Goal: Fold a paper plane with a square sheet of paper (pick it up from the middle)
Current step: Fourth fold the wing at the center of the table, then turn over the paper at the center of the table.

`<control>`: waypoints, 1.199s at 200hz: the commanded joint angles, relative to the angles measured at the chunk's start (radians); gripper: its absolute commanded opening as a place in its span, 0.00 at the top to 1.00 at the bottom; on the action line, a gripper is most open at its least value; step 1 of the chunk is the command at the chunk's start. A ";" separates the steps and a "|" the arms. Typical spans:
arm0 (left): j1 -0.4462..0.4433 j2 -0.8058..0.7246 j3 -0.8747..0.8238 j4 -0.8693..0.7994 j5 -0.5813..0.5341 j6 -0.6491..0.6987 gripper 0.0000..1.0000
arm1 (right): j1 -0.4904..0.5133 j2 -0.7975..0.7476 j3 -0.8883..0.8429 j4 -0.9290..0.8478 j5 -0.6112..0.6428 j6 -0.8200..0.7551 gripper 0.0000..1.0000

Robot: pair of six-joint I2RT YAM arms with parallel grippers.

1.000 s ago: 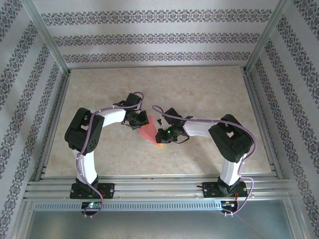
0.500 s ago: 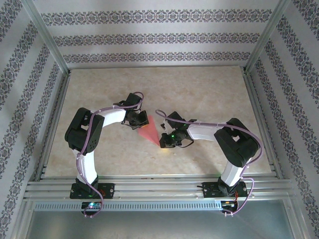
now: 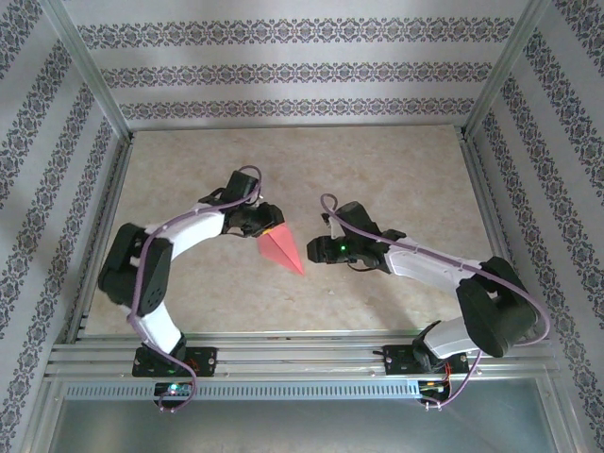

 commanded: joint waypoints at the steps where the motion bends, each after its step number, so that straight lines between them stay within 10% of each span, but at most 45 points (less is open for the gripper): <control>1: -0.005 -0.083 -0.106 0.098 0.007 -0.082 0.55 | -0.022 0.012 -0.027 0.100 0.029 0.036 0.52; 88: 0.017 -0.016 -0.255 0.368 0.057 -0.214 0.48 | -0.028 0.114 0.000 0.213 -0.022 0.108 0.52; 240: 0.028 0.127 -0.227 0.585 0.127 -0.191 0.71 | -0.036 0.109 0.001 0.198 -0.003 0.106 0.54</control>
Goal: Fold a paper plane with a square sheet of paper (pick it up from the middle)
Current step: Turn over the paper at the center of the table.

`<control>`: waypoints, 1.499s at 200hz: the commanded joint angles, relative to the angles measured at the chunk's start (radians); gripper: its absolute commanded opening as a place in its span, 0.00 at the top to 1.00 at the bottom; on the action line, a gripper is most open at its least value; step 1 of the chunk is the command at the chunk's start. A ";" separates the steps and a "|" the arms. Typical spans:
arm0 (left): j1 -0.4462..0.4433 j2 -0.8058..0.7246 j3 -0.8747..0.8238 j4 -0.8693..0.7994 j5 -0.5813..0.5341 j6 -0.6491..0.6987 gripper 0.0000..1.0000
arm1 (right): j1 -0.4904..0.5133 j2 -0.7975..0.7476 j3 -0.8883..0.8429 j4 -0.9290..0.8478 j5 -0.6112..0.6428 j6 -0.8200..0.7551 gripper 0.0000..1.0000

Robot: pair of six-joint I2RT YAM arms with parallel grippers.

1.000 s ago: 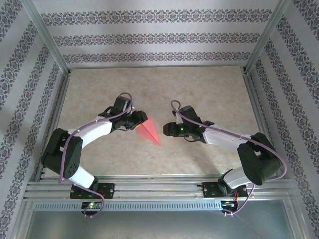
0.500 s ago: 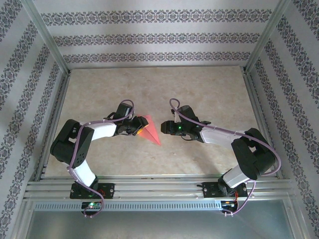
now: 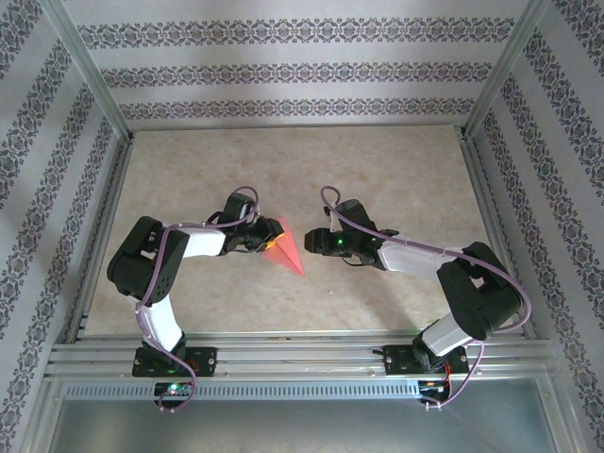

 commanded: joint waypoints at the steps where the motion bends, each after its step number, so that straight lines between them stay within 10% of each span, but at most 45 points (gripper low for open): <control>1: 0.011 0.001 0.004 0.111 0.028 0.033 0.71 | -0.011 -0.005 0.012 -0.004 0.002 0.006 0.54; 80: 0.014 -0.009 -0.036 0.195 0.019 0.075 0.93 | -0.024 -0.039 -0.011 -0.003 0.032 0.012 0.55; 144: 0.014 -0.173 0.152 -0.386 -0.089 0.317 0.97 | -0.059 -0.189 -0.078 -0.017 0.173 -0.042 0.25; 172: 0.010 -0.208 0.331 -0.812 -0.253 0.484 0.96 | -0.081 -0.258 -0.111 -0.020 0.242 -0.071 0.02; 205: -0.017 -0.159 0.562 -1.172 -0.548 0.602 0.96 | -0.092 -0.343 -0.158 0.001 0.316 -0.089 0.02; 249: -0.120 -0.013 0.781 -1.404 -0.910 0.614 0.96 | -0.120 -0.427 -0.220 -0.001 0.395 -0.060 0.02; 300: -0.244 0.249 0.937 -1.496 -1.070 0.580 0.96 | -0.155 -0.434 -0.200 -0.102 0.387 -0.003 0.02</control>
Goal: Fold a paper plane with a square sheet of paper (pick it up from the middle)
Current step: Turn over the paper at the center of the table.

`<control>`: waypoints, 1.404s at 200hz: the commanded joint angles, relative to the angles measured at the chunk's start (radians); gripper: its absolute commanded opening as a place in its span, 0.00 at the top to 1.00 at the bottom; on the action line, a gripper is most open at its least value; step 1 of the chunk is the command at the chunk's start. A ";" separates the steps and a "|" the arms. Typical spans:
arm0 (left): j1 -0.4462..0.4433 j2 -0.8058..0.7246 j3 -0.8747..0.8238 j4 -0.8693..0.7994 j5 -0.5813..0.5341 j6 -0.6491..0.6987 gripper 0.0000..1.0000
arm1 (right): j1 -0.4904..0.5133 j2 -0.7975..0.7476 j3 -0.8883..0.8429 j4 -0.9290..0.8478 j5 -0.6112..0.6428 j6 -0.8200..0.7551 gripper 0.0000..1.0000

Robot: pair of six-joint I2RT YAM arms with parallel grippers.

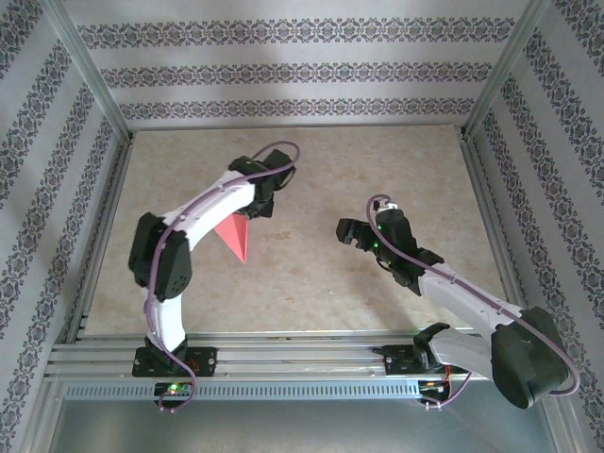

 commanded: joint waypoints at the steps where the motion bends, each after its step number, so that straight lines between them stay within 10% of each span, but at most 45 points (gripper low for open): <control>1: -0.055 0.110 0.072 -0.144 -0.145 0.003 0.96 | -0.026 -0.006 0.008 -0.058 0.010 0.047 0.02; 75: -0.153 0.416 0.294 -0.153 -0.087 0.012 0.95 | -0.068 -0.039 -0.025 -0.099 0.051 0.095 0.02; 143: -0.170 0.437 0.334 -0.124 0.063 -0.023 0.74 | -0.118 -0.077 -0.058 -0.104 0.027 0.134 0.02; 230: -0.179 0.068 0.044 0.339 0.786 -0.108 0.44 | -0.159 -0.096 -0.109 -0.044 -0.034 0.196 0.02; 281: -0.097 -0.261 -0.356 0.537 0.664 -0.139 0.44 | -0.150 -0.033 -0.081 0.014 -0.165 0.180 0.03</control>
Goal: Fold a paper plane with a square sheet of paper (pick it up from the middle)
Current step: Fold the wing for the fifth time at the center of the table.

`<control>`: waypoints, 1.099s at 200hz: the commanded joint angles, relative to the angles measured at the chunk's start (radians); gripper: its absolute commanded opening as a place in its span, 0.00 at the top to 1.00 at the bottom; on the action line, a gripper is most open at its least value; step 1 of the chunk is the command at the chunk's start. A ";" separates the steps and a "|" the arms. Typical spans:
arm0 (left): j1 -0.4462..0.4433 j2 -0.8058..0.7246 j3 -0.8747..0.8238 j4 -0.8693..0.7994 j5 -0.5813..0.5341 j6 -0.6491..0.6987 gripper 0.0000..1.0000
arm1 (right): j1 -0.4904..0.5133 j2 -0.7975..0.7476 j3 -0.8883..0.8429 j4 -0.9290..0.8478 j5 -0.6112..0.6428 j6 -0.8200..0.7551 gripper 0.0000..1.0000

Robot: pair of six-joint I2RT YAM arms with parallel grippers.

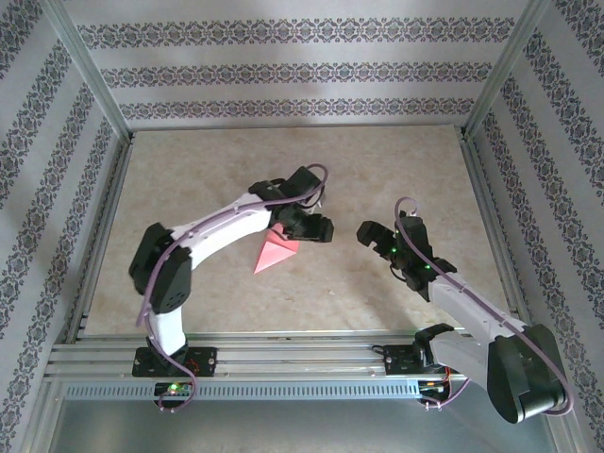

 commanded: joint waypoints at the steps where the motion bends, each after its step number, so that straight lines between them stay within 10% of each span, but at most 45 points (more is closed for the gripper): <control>1: 0.060 -0.127 -0.170 0.132 -0.056 -0.033 0.44 | 0.008 0.037 0.021 0.056 -0.089 0.001 0.03; 42: 0.121 -0.237 -0.378 0.149 -0.246 0.007 0.57 | 0.083 0.158 0.081 0.095 -0.120 0.011 0.03; 115: 0.200 -0.118 -0.419 0.260 -0.194 -0.010 0.85 | 0.199 0.350 0.164 0.199 -0.151 0.093 0.04; 220: 0.225 -0.013 -0.419 0.250 -0.271 -0.058 0.92 | 0.238 0.526 0.266 0.255 -0.307 0.199 0.18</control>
